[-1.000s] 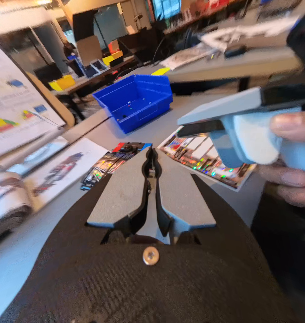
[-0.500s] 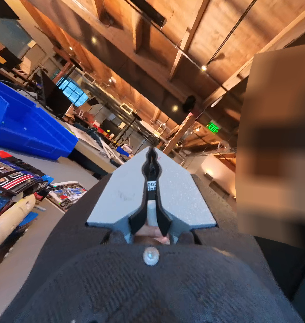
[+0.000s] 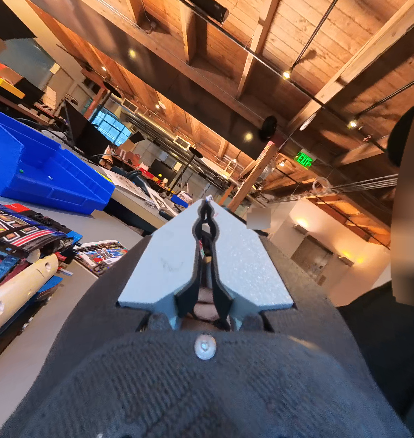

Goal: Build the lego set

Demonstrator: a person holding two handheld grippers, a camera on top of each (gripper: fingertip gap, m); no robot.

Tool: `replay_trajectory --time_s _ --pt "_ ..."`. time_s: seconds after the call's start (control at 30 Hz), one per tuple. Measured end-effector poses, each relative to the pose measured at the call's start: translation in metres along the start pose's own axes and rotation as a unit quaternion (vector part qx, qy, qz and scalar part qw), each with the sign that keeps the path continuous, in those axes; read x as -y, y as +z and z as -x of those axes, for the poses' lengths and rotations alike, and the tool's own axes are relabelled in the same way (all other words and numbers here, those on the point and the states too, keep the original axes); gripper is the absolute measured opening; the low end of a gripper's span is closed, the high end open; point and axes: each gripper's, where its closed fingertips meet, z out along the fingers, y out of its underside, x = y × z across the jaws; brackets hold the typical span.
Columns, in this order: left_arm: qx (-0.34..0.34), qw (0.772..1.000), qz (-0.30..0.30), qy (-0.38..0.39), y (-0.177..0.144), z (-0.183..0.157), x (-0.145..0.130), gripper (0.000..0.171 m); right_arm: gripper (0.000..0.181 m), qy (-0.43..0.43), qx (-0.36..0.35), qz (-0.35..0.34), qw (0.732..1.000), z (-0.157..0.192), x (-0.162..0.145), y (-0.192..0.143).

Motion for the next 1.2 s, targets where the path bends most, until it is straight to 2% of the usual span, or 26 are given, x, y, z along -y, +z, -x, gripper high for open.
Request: replay_trajectory --time_s 0.07,0.17,0.37,0.4,0.5,0.53,0.57,0.63,0.7,0.8,0.83,0.97,1.07,1.2 --pt "0.006 1.000 -0.003 0.009 -0.003 -0.002 0.002 0.002 0.000 -0.001 0.004 0.021 1.000 0.003 -0.005 0.002" --pt "-0.001 1.000 -0.005 0.010 -0.006 -0.005 0.004 0.016 0.000 0.002 0.010 0.037 0.999 0.010 -0.009 0.004" --pt "0.004 1.000 -0.023 0.007 -0.010 -0.012 0.009 0.030 0.000 0.028 0.028 0.014 0.999 0.023 -0.005 0.010" --pt "0.016 0.999 -0.020 0.022 -0.010 -0.011 0.008 0.029 0.000 0.026 0.027 0.012 0.999 0.023 -0.005 0.010" --pt "0.070 0.994 0.002 0.081 -0.016 0.000 0.003 0.010 0.000 0.032 0.034 0.012 0.999 0.027 -0.002 0.010" --pt "0.092 0.992 0.000 0.087 -0.020 0.006 0.004 0.014 0.000 0.034 0.039 0.012 0.999 0.029 0.000 0.009" --pt "0.112 0.989 -0.018 0.092 -0.027 0.013 0.011 0.025 0.000 0.034 0.042 0.009 0.999 0.031 0.002 0.007" --pt "0.111 0.988 -0.043 0.095 -0.040 0.015 0.026 0.029 0.000 0.027 0.034 0.009 0.999 0.031 0.005 0.002" --pt "0.084 0.992 -0.039 0.088 -0.046 0.010 0.033 0.034 0.000 0.013 0.019 0.017 1.000 0.027 0.009 -0.004" --pt "0.055 0.994 0.019 0.090 -0.048 0.002 0.028 0.084 0.000 -0.009 0.013 0.065 0.998 0.020 0.015 -0.011" --pt "0.056 0.992 0.046 0.102 -0.050 0.002 0.022 0.090 0.000 -0.022 0.010 0.094 0.995 0.018 0.014 -0.015" --pt "0.082 0.976 0.140 0.145 -0.068 0.011 0.001 0.100 0.000 -0.120 -0.046 0.224 0.966 -0.008 0.004 -0.034" --pt "0.121 0.962 0.179 0.169 -0.087 0.028 -0.008 0.094 0.000 -0.162 -0.068 0.297 0.939 -0.026 -0.002 -0.045" --pt "0.153 0.945 0.217 0.192 -0.100 0.046 -0.016 0.089 0.000 -0.193 -0.077 0.354 0.912 -0.052 -0.009 -0.050"
